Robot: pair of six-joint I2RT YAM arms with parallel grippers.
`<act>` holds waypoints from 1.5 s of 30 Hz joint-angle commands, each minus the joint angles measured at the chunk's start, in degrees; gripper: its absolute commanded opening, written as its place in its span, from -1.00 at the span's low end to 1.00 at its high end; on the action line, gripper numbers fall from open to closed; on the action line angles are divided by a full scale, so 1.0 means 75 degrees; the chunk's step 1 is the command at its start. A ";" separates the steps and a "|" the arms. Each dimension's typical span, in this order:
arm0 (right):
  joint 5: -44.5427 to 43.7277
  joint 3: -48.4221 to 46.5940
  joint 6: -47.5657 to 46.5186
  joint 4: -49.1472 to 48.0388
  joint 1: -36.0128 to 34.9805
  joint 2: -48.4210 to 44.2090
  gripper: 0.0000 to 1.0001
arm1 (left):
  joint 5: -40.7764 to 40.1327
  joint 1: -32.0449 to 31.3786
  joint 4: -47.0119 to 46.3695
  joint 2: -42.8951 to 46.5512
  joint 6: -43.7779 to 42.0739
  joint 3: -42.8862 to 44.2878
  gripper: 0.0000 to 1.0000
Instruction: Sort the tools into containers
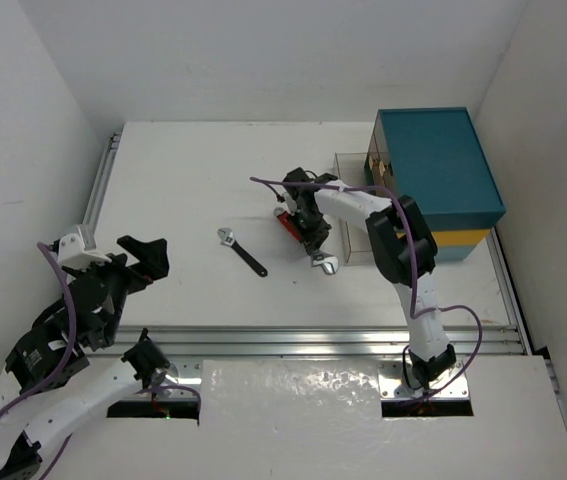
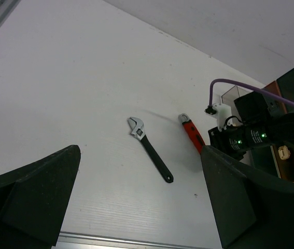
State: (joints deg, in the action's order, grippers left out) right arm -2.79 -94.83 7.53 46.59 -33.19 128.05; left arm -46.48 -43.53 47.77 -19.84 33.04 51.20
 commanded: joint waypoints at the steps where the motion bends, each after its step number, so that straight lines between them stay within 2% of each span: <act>1: -0.0472 0.0784 0.0016 -0.0234 -0.0110 0.0646 -0.69 | -0.0037 -0.0009 -0.0228 -0.0027 -0.0057 -0.0006 0.99; 5: 0.0110 0.0807 -0.0254 -0.0632 -0.0192 0.0564 -1.00 | -0.0025 -0.0009 -0.0252 -0.0051 -0.0081 -0.0018 0.99; 11: 0.0254 0.1018 0.0074 -0.1032 -0.0250 -0.0373 -1.00 | -0.0037 -0.0009 -0.0252 -0.0027 -0.0069 -0.0018 0.99; 22: -0.0366 0.0902 0.0508 -0.0599 -0.0309 -0.1732 -1.00 | -0.0061 -0.0009 -0.0229 -0.0015 -0.0057 -0.0018 0.99; 38: -0.0625 0.0550 0.0461 -0.0083 -0.0216 -0.2413 -1.00 | -0.0107 -0.0009 -0.0205 0.0078 -0.0034 -0.0018 0.99; 45: -0.0250 0.0865 0.0414 -0.0152 -0.0215 -0.1887 -1.00 | -0.0096 -0.0020 -0.0205 0.0125 -0.0022 -0.0018 0.99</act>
State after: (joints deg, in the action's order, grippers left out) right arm -5.74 -87.46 10.55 46.98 -35.00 114.85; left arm -46.72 -43.53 47.79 -19.38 33.04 51.20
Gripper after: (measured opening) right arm 0.253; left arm 0.996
